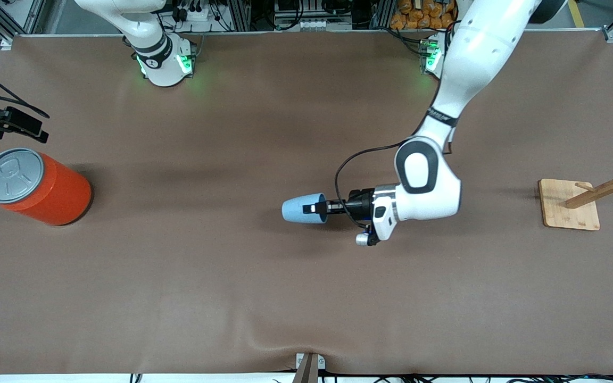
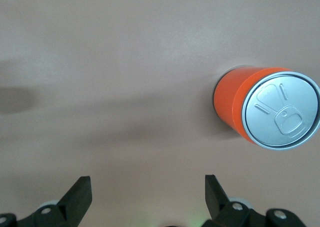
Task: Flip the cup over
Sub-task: 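Carry the cup with the left gripper toward the wooden stand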
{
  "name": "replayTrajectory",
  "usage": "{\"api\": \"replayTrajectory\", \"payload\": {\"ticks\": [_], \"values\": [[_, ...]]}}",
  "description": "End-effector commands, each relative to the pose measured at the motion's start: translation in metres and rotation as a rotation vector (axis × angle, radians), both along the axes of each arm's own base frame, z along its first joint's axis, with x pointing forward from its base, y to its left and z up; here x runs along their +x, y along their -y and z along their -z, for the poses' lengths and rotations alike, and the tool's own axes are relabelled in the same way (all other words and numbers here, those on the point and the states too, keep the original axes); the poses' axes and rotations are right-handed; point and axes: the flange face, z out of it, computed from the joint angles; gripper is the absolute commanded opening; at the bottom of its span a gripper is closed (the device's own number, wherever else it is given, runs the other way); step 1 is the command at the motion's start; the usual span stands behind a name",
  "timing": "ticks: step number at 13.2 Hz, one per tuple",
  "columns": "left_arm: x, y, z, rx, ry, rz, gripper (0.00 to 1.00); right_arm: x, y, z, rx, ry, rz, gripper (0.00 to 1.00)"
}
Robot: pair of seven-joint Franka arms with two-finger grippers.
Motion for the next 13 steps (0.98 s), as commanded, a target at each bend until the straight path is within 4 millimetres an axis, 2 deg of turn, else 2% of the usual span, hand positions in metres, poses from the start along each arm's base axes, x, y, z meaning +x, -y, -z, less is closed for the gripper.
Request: {"api": "replayTrajectory", "payload": {"ticks": [1, 3, 5, 6, 7, 8, 10, 12, 13], "values": [[0.001, -0.040, -0.058, 0.135, -0.007, 0.031, 0.00, 0.006, -0.017, -0.009, -0.004, 0.012, -0.003, 1.00], [0.006, -0.084, -0.091, 0.364, 0.063, 0.080, 0.00, 0.005, -0.010, -0.011, -0.004, 0.015, 0.010, 1.00], [0.002, -0.117, -0.108, 0.609, 0.138, 0.181, 0.00, 0.006, -0.008, -0.019, -0.007, 0.035, 0.015, 1.00], [0.002, -0.139, -0.104, 0.733, 0.156, 0.227, 0.00, 0.006, -0.006, -0.021, -0.006, 0.039, 0.018, 1.00], [0.003, -0.166, -0.098, 0.798, 0.157, 0.239, 0.00, 0.006, -0.006, -0.021, -0.007, 0.039, 0.012, 1.00], [-0.001, -0.183, -0.087, 0.846, 0.146, 0.256, 0.00, 0.006, -0.004, -0.023, -0.005, 0.044, 0.012, 1.00], [-0.019, -0.201, -0.062, 1.013, 0.193, 0.315, 0.00, 0.004, 0.009, -0.030, 0.007, 0.054, 0.037, 1.00], [-0.040, -0.213, -0.049, 1.096, 0.236, 0.334, 0.00, 0.003, 0.009, -0.034, -0.005, 0.060, 0.033, 1.00], [-0.045, -0.232, -0.033, 1.110, 0.241, 0.310, 0.00, 0.004, 0.010, -0.033, -0.007, 0.060, 0.033, 1.00]]}}
